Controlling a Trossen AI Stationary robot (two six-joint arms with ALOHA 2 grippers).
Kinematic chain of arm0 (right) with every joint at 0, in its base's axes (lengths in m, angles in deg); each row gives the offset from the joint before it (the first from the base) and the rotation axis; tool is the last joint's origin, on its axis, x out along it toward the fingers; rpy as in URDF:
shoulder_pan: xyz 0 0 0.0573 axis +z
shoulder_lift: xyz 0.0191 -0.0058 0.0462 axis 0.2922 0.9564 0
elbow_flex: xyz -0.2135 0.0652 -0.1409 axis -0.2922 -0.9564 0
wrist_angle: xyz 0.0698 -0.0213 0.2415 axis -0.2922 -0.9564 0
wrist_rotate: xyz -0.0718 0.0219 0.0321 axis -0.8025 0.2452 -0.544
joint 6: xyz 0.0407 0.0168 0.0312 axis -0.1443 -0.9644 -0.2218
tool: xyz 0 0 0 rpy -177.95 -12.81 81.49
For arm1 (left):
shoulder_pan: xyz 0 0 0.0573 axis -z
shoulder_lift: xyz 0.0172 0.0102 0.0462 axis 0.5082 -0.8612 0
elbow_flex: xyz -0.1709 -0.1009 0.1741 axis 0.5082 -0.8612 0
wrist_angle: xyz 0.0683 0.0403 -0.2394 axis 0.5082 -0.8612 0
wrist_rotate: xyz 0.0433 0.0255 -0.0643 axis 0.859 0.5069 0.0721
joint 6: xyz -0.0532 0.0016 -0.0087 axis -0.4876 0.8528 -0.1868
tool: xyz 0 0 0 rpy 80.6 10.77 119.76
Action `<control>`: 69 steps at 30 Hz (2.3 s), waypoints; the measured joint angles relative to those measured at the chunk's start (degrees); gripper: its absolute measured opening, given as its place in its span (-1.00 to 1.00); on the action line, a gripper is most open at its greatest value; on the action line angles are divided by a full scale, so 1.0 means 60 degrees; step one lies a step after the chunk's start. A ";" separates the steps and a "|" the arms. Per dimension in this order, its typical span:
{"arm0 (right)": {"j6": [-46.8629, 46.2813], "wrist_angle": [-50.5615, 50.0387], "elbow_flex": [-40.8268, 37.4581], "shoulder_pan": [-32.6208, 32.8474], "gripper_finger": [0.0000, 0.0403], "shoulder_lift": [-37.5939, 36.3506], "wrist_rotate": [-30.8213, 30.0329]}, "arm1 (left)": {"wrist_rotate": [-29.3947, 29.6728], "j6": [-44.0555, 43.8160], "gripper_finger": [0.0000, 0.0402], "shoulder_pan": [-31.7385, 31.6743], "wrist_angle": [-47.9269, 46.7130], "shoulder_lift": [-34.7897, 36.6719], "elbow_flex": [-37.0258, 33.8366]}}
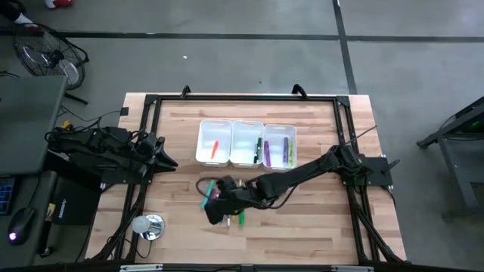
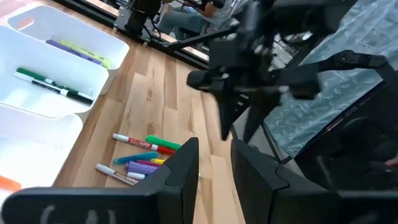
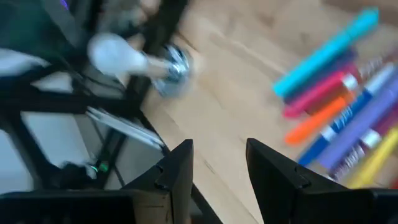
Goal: Pick & Place Markers
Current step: Put the green highlighter into the right white bin
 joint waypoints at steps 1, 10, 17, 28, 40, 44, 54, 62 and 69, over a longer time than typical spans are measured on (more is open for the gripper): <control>-0.0102 -0.0157 0.0000 0.0000 -0.32 0.0075 0.0126 | -0.0012 0.0000 -0.54 0.0003 0.0006 0.0000 0.0000; -0.1903 -0.3071 -0.0004 0.0000 -0.43 0.0183 0.1045 | -0.0010 -0.0016 -0.54 0.0003 0.0000 0.0000 0.0000; -0.3379 -0.3929 -0.0509 0.0004 -0.46 0.0321 0.2094 | -0.0006 -0.0015 -0.54 0.0003 0.0003 0.0000 0.0000; -0.3870 -0.2637 -0.1944 0.0018 -0.46 0.0316 0.2032 | -0.0001 0.0046 -0.54 0.0003 -0.0008 0.0000 0.0000; -0.3827 -0.1719 -0.2495 0.0036 -0.46 0.0319 0.1427 | 0.0002 0.0073 -0.54 0.0002 -0.0275 0.0000 0.0000; -0.3668 -0.1552 -0.2492 0.0036 -0.46 0.0458 0.1439 | 0.0008 0.0073 -0.54 0.0001 -0.0367 0.0000 0.0000; -0.4154 -0.1602 -0.2422 0.0208 -0.46 0.0949 0.1710 | 0.0177 0.0004 -0.54 0.0000 -0.0372 -0.0004 0.0000; -0.4650 -0.2971 -0.2419 0.0386 -0.47 0.0973 0.2117 | 0.0250 -0.0001 -0.54 0.0003 -0.0353 -0.0015 0.0000; -0.3476 -0.3484 -0.2426 0.0394 -0.47 0.0988 0.1927 | 0.0283 0.0000 -0.54 0.0000 -0.0357 -0.0015 0.0000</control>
